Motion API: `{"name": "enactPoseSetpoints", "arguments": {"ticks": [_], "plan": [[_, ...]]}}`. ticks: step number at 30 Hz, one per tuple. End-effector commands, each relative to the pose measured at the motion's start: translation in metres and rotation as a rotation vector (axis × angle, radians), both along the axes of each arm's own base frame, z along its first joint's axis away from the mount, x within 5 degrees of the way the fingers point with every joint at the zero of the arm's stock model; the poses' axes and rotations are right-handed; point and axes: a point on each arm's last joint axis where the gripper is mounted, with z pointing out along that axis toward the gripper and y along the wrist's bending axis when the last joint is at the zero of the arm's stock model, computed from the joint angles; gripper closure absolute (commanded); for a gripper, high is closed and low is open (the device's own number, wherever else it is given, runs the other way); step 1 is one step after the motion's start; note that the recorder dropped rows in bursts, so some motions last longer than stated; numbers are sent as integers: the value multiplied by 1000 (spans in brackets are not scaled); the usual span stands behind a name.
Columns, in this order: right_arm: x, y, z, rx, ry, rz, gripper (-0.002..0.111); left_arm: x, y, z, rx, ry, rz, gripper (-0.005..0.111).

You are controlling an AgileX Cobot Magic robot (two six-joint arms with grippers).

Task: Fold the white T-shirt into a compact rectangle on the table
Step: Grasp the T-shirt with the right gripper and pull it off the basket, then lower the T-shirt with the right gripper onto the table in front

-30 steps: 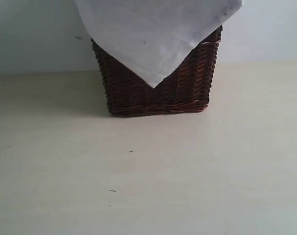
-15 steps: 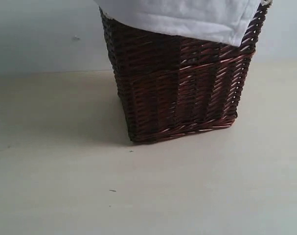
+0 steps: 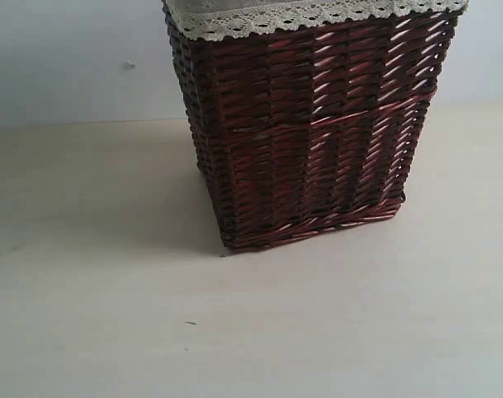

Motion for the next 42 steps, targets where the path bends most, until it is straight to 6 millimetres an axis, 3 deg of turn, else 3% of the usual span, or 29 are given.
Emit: {"name": "enactPoseSetpoints", "arguments": {"ticks": [1,6,15,23,27,30,33,37,42], "plan": [[-38,-15,30,171,-105,-65,108,0,0,1,-5,-12,1,107],[-46,-6,28,52,-124,-42,108,0,0,1,-5,-12,1,107],[-32,24,-34,-565,327,99,108,0,0,1,-5,-12,1,107],[-1,11,-55,-564,588,-89,108,0,0,1,-3,-12,2,107],[21,9,-77,-549,731,-78,108,0,0,1,-3,-12,2,107],[36,11,-102,-553,842,-30,108,0,0,1,-3,-12,2,107],[38,14,-129,-544,938,53,108,0,0,1,-3,-12,2,107],[19,21,-167,-538,1010,192,108,0,0,1,-3,-12,2,107],[-2,39,-244,-692,1114,315,108,0,0,1,-3,-12,2,107]]}}
